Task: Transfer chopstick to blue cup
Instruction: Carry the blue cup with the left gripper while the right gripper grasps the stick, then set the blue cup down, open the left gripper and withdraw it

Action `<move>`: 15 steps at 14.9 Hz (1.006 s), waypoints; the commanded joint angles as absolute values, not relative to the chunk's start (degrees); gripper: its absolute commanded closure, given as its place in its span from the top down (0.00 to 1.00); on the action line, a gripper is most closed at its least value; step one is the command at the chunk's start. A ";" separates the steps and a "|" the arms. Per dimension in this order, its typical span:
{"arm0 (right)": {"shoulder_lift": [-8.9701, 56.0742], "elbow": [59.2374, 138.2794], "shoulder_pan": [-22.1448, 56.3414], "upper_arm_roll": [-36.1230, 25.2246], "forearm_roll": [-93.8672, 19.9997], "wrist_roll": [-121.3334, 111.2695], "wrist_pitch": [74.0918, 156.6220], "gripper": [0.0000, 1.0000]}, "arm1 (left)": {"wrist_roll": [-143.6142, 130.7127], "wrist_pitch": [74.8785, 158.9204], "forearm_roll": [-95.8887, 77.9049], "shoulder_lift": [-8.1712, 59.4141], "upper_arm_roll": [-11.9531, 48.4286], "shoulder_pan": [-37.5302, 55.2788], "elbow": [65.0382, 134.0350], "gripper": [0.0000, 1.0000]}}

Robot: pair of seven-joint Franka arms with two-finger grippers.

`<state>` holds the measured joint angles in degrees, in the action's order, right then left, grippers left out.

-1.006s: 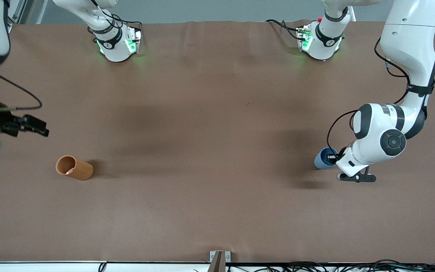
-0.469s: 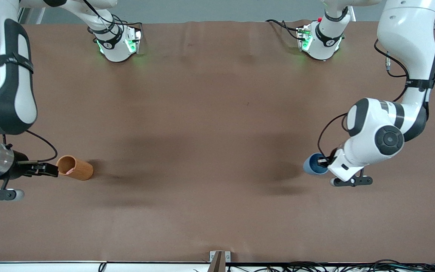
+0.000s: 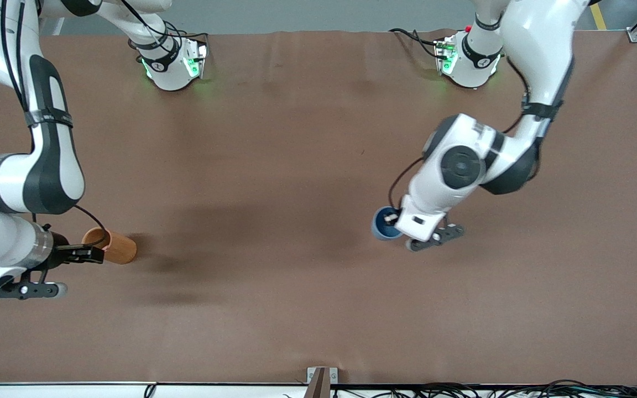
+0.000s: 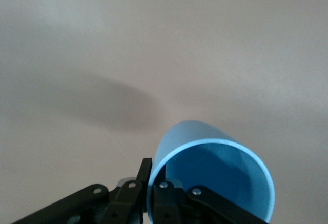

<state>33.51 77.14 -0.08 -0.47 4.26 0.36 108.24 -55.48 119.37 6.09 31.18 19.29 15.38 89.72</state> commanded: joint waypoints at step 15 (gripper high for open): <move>29.00 85.08 1.49 -0.62 9.23 1.23 110.92 0.08 | -73.83 125.33 15.64 45.61 18.81 26.46 79.63 0.01</move>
